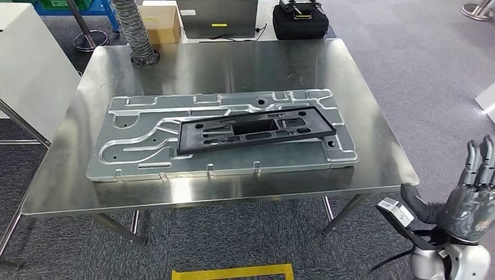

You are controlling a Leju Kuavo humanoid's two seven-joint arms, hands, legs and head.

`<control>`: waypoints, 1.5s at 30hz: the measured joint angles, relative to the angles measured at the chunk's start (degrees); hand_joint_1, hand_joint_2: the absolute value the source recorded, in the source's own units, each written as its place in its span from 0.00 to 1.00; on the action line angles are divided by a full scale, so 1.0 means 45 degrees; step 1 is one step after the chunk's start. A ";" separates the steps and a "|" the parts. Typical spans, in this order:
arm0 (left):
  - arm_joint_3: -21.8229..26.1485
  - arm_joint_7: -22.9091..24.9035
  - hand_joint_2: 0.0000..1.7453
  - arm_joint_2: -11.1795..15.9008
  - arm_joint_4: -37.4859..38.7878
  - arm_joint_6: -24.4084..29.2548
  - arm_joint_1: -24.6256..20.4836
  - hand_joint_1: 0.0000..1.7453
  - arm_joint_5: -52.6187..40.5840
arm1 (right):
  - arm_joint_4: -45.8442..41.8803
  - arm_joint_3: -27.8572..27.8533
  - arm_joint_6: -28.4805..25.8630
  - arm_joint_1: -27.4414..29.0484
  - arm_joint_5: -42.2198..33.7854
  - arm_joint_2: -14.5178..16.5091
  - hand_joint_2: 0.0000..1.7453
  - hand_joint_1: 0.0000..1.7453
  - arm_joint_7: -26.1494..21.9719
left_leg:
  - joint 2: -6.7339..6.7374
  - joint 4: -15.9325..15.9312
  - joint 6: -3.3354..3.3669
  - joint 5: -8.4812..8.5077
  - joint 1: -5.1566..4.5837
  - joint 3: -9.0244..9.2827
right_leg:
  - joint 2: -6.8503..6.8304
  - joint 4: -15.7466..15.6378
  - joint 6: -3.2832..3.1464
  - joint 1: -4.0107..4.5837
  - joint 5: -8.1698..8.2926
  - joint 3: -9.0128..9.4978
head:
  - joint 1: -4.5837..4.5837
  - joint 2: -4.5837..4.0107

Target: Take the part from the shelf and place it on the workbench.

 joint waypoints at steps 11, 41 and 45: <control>0.0203 0.0247 0.00 -0.0031 -0.0001 0.0124 0.0039 0.00 0.0054 | 0.3146 0.0200 0.0012 0.0457 -0.0632 0.0936 0.00 0.00 0.0805 | 0.0000 0.3620 -0.0426 -0.2297 0.0018 -0.0480 | -0.0049 -0.0099 -0.0621 0.0150 0.1357 -0.1533 | -0.0002 0.0000; 0.0203 0.0062 0.00 -0.0084 0.0004 0.0043 0.0108 0.00 -0.0441 | 1.8121 -0.5175 0.0611 -0.1788 0.0718 0.0800 0.00 0.00 0.0826 | 0.0125 0.3731 -0.0498 -0.2707 0.0035 -0.0352 | -0.0033 -0.0133 -0.0547 0.0094 0.1229 -0.1362 | -0.0011 0.0000; 0.0201 0.0004 0.00 -0.0065 0.0001 0.0037 0.0064 0.00 -0.0523 | 1.9023 -0.5175 0.1262 -0.1658 0.0966 0.0907 0.00 0.00 0.1696 | 0.0115 0.0693 -0.0172 -0.2013 -0.0094 0.2227 | -0.0026 0.0118 -0.0434 0.0176 0.1684 -0.2024 | -0.0011 0.0000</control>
